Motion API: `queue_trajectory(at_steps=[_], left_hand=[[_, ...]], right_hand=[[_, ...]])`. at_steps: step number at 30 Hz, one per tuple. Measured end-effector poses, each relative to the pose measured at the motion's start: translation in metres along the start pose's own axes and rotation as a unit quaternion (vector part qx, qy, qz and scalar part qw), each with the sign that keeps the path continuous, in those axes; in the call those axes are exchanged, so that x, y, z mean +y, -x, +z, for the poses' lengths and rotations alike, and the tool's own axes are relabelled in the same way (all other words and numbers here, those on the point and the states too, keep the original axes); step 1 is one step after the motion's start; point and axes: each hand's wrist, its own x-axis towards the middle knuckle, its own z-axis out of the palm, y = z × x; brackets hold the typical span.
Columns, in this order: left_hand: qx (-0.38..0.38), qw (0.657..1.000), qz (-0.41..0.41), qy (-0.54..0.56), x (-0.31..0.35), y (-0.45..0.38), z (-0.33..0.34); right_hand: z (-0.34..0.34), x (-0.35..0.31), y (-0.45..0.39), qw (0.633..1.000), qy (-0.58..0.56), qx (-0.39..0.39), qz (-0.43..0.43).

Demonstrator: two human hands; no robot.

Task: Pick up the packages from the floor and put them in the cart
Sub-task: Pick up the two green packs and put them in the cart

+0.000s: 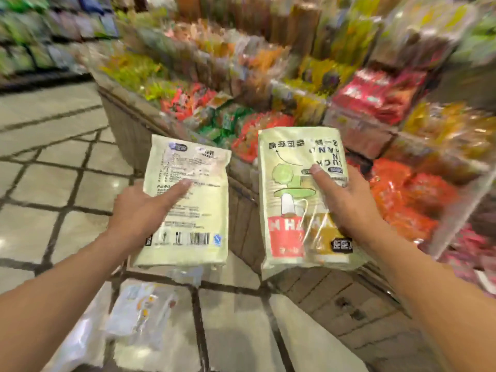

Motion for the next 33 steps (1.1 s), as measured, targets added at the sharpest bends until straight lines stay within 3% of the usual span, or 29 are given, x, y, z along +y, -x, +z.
queue_trajectory(at_steps=[6,14,23,30,33], left_hand=[[-0.104,0.984,0.131,0.057,0.184,0.059,0.01],[-0.289,0.921,0.243,0.095,0.338,0.205,0.091],[-0.469,0.817,0.302,0.144,0.401,0.467,0.191],[-0.566,0.748,0.327,0.117,0.398,0.692,0.244],[-0.614,0.703,0.335,0.125,0.387,0.786,0.254]], right_hand=[[-0.169,-0.105,0.079,0.985,-0.012,0.172,0.006],[-0.373,-0.14,0.267,0.93,0.042,0.363,0.036],[-0.518,-0.115,0.523,0.811,0.066,0.564,0.139],[-0.604,-0.085,0.73,0.727,0.097,0.645,0.217],[-0.631,-0.077,0.812,0.696,0.099,0.669,0.242]])
